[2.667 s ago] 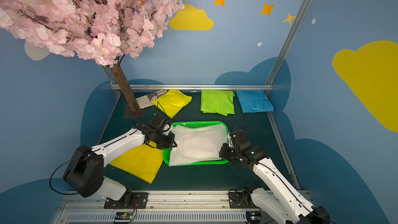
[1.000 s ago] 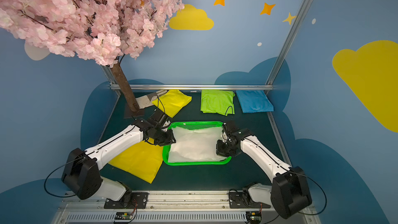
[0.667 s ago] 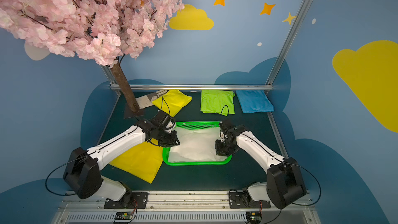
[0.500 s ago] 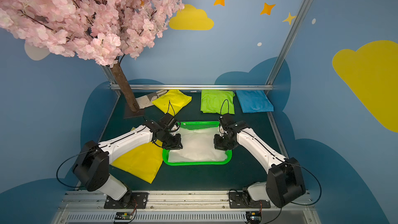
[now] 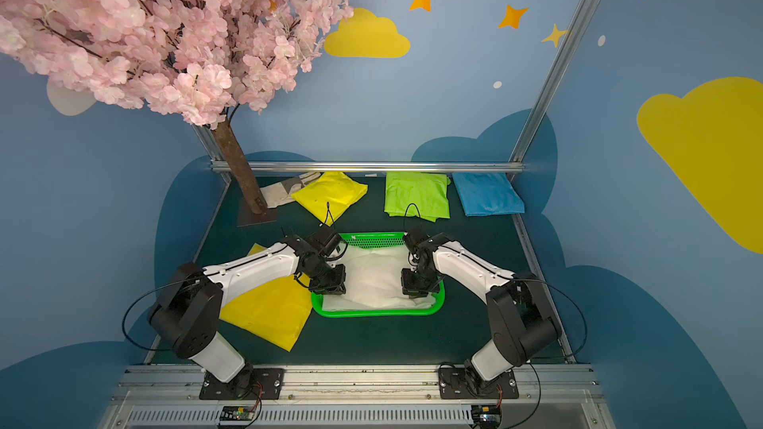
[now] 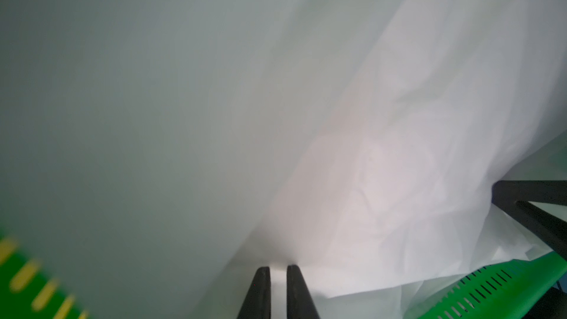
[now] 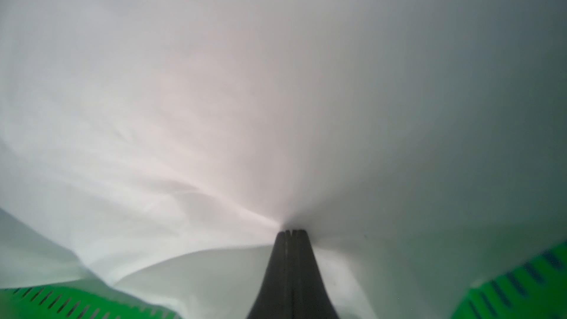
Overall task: Put the folded raincoat in the basket
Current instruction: Place the raincoat in the basket.
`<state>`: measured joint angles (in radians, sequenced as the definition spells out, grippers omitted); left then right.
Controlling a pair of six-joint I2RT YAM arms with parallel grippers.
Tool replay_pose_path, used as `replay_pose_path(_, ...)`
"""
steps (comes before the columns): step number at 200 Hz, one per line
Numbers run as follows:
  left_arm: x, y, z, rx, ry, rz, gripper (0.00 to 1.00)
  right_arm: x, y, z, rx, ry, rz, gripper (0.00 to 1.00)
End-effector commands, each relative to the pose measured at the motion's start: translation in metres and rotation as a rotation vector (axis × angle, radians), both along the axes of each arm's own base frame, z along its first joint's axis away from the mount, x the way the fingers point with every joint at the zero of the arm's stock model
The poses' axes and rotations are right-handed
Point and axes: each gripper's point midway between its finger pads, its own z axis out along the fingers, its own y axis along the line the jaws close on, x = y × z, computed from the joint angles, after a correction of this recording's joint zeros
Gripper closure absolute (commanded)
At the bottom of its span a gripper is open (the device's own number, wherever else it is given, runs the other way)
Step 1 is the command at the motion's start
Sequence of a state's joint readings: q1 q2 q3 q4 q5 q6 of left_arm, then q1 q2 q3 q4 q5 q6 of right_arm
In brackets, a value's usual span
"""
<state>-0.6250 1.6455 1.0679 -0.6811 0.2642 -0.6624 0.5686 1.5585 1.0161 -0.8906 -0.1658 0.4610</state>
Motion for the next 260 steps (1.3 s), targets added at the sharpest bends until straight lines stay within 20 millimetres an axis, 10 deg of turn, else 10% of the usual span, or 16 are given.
replay_pose_path(1,-0.005,0.008,0.0,0.029,-0.002,0.003,0.84,0.009,-0.017,0.016,-0.096,-0.06,0.016,0.96)
replay_pose_path(86,0.009,0.003,0.03,0.003,-0.073,0.017,0.83,0.085,-0.02,0.067,-0.075,-0.241,-0.073,0.96)
replay_pose_path(136,0.006,0.004,0.033,-0.001,-0.077,0.023,0.83,0.125,-0.017,0.037,-0.102,-0.193,-0.086,0.96)
replay_pose_path(204,0.001,0.008,0.03,0.002,-0.07,0.035,0.82,0.149,-0.008,0.005,-0.143,-0.194,-0.065,0.97)
replay_pose_path(260,-0.001,0.01,0.03,-0.008,-0.076,0.04,0.77,0.139,-0.005,0.047,-0.105,-0.303,-0.031,0.91)
